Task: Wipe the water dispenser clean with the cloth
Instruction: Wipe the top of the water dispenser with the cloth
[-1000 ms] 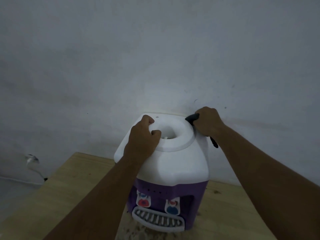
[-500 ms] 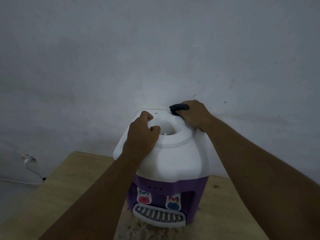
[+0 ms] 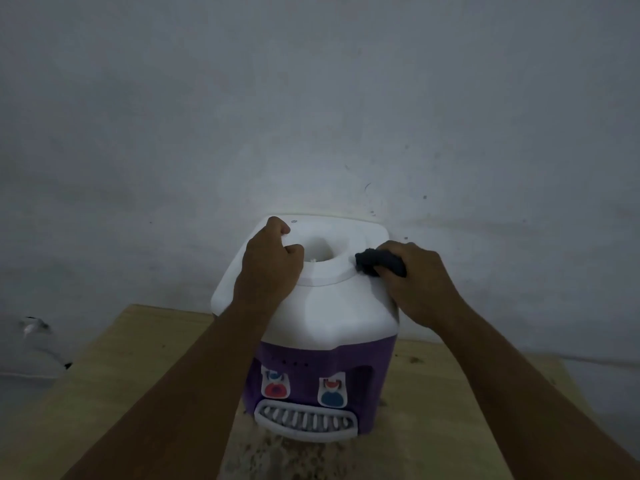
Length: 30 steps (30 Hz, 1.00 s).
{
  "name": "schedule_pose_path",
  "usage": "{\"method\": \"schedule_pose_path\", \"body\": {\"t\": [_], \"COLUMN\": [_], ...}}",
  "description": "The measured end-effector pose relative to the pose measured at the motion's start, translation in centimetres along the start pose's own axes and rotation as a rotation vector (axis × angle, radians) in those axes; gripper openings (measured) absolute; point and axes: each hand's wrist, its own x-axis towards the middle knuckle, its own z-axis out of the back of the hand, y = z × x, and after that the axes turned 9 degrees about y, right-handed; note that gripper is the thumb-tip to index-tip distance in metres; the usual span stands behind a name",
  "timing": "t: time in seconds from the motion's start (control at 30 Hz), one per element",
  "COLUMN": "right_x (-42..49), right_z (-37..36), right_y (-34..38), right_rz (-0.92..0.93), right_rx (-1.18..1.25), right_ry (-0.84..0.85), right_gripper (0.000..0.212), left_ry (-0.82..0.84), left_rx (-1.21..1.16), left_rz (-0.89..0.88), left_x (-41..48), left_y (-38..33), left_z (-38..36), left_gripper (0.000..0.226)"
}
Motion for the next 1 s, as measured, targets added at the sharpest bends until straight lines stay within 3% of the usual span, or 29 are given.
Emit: {"method": "schedule_pose_path", "body": {"t": [0.2, 0.37, 0.47, 0.57, 0.67, 0.8, 0.9, 1.0], "right_x": [-2.1, -0.4, 0.4, -0.5, -2.1, -3.8, -4.5, -3.3], "right_z": [-0.7, -2.4, -2.7, -3.4, -5.0, -3.3, -1.1, -1.1], "right_y": [0.4, -0.2, 0.4, 1.4, 2.1, 1.8, 1.1, 0.8], "right_rz": [0.043, 0.028, -0.084, -0.036, 0.098, 0.25, 0.164, 0.012], "right_rx": [0.124, -0.154, -0.214, -0.227, -0.191, -0.046, 0.241, 0.262], "right_ry": [0.054, -0.091, -0.1, -0.122, -0.111, 0.059, 0.162, 0.024], "right_gripper": [0.016, 0.021, 0.014, 0.014, 0.016, 0.017, 0.018, 0.015], "left_ry": [0.006, 0.014, 0.011, 0.018, 0.021, 0.026, 0.019, 0.004], "left_rx": [0.007, -0.01, -0.02, -0.021, -0.013, -0.012, -0.012, -0.004], "left_rz": [-0.008, -0.008, -0.015, -0.007, -0.005, -0.017, -0.028, -0.034], "left_x": [0.3, 0.0, -0.1, -0.2, -0.1, -0.2, -0.1, 0.1], "left_y": [0.4, 0.4, 0.2, 0.1, 0.0, 0.2, 0.3, 0.4], "left_z": [0.3, 0.3, 0.4, 0.4, 0.4, 0.5, 0.5, 0.4], "left_gripper": [0.026, 0.025, 0.026, 0.026, 0.026, 0.026, 0.025, 0.025]}}
